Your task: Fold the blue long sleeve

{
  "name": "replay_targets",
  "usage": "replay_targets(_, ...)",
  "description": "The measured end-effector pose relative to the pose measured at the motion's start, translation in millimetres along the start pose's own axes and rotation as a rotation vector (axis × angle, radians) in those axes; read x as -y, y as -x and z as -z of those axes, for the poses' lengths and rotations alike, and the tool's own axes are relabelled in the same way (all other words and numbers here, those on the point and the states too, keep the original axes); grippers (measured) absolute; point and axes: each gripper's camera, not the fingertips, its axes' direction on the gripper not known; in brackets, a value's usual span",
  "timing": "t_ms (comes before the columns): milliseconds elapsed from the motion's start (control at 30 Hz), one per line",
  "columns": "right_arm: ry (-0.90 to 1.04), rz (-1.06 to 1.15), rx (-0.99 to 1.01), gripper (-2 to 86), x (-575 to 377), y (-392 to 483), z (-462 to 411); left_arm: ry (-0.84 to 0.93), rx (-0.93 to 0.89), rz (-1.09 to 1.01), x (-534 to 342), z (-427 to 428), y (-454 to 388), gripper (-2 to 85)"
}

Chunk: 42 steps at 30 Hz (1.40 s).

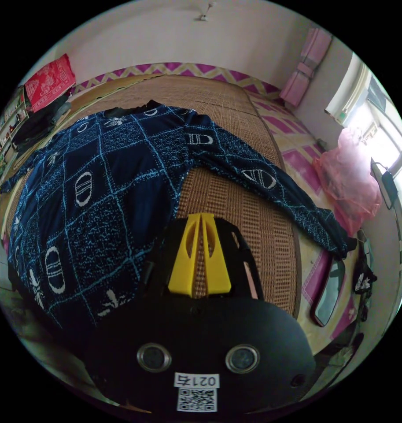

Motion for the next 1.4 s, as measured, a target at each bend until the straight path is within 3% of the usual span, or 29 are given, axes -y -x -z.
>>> replay_targets(300, -0.003, -0.041, 0.089, -0.6, -2, -28, 2, 0.031, 0.082, -0.452, -95, -125, -180, -0.9)
replay_targets(467, -0.001, -0.049, 0.101, -0.6, -3, -41, 4, 0.237, 0.186, -0.804, -207, -286, -307, -0.9)
replay_targets(667, -0.003, -0.056, 0.119, -0.6, -5, -59, 7, 0.523, 0.194, -1.012, -360, -491, -368, -0.9)
replay_targets(967, -0.007, -0.063, 0.136, -0.6, -10, -88, 14, 0.884, 0.231, -1.043, -594, -769, -310, -0.8)
replay_targets(1233, -0.010, -0.070, 0.158, -0.6, -16, -118, 22, 1.122, 0.327, -0.999, -721, -901, -203, 2.4)
replay_targets(1300, -0.010, -0.067, 0.163, -0.6, -18, -125, 24, 1.188, 0.272, -1.005, -736, -914, -187, 6.5)
replay_targets(1400, -0.011, -0.057, 0.156, -0.6, -20, -134, 28, 1.236, 0.019, -0.875, -733, -919, -165, 14.1)
